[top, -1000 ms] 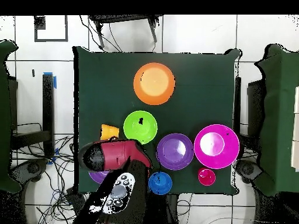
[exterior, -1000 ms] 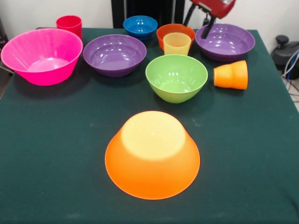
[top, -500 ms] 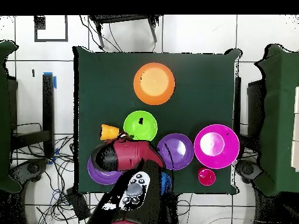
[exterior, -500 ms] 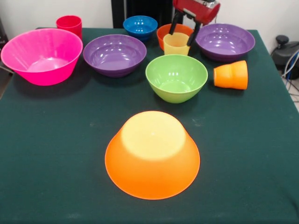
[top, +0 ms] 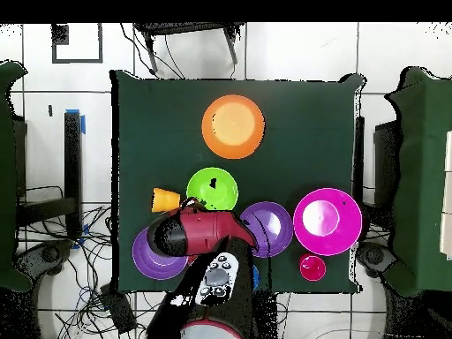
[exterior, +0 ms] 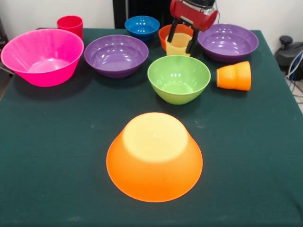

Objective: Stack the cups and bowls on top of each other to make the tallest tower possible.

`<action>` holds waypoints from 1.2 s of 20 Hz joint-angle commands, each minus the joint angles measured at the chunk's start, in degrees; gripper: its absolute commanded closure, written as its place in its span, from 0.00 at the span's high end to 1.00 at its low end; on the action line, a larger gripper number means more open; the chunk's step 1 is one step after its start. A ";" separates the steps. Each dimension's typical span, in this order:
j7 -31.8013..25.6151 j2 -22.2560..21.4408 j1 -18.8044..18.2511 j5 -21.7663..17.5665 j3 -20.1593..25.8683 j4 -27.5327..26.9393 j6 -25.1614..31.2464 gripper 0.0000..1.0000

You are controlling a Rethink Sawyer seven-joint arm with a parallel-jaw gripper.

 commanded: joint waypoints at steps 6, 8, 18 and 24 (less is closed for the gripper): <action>-0.37 2.89 -5.32 -1.93 13.31 4.90 -3.13 1.00; 0.27 2.80 -5.46 -1.20 13.68 5.24 -1.74 1.00; 3.21 1.64 -3.62 1.66 13.25 5.95 3.43 1.00; 6.19 0.95 2.05 1.69 8.08 4.61 3.70 1.00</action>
